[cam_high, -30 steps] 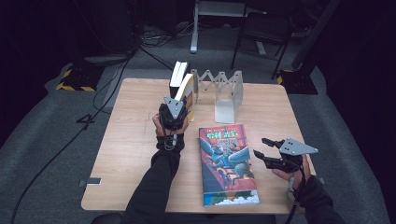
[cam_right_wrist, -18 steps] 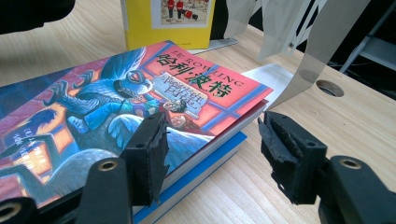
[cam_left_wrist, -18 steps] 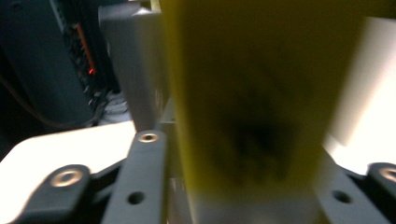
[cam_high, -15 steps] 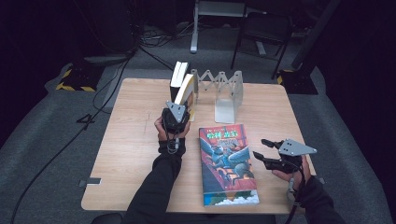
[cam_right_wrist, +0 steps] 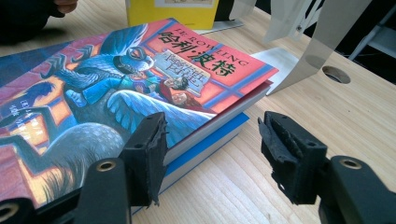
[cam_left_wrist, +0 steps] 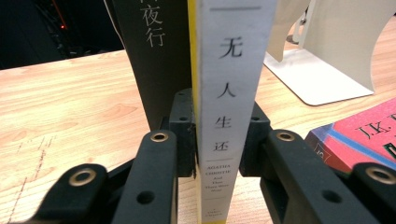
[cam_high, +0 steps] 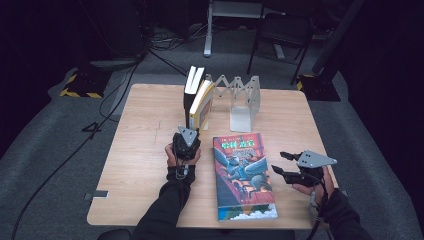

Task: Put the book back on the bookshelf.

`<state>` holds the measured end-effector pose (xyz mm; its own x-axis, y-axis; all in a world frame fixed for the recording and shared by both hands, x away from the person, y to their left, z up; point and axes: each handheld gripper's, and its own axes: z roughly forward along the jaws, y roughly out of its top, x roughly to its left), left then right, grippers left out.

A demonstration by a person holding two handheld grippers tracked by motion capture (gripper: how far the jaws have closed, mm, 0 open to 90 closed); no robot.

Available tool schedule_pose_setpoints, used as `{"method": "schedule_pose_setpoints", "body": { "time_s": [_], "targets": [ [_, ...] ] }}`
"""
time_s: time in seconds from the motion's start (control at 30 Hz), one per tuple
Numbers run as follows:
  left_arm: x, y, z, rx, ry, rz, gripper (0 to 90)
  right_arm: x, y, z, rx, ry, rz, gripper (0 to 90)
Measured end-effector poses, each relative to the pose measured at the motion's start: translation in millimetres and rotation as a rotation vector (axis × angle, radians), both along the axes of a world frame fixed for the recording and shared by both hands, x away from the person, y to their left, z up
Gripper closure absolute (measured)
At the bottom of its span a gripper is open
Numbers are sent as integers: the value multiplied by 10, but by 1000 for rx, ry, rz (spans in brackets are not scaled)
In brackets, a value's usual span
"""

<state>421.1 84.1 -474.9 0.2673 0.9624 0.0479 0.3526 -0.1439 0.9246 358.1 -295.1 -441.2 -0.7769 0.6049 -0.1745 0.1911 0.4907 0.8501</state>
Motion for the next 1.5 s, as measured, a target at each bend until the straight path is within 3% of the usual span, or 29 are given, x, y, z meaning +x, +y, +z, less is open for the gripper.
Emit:
{"method": "schedule_pose_setpoints", "body": {
  "time_s": [0.13,0.3,0.5,0.8,1.1,1.33,1.43,1.5],
  "targets": [
    [19,-53,-13,12,-13,30,747,2,-28,-10,-2,5,-3,405],
    [150,-151,-3,-43,1,94,749,23,-35,-33,-11,17,-6,404],
    [316,-224,18,-51,11,127,748,30,-36,-49,-18,20,-3,404],
    [445,-284,31,-55,19,133,745,36,-46,-57,-22,24,-3,402],
    [461,-244,42,-61,43,71,678,45,-44,-70,-30,32,-3,398],
    [262,-176,54,-60,39,-17,513,37,-43,-69,-34,41,2,397],
    [149,-117,22,-58,32,-30,494,36,-39,-71,-33,44,3,397],
    [93,-66,-13,-64,38,-51,537,39,-40,-72,-30,45,3,396]
  ]
}}
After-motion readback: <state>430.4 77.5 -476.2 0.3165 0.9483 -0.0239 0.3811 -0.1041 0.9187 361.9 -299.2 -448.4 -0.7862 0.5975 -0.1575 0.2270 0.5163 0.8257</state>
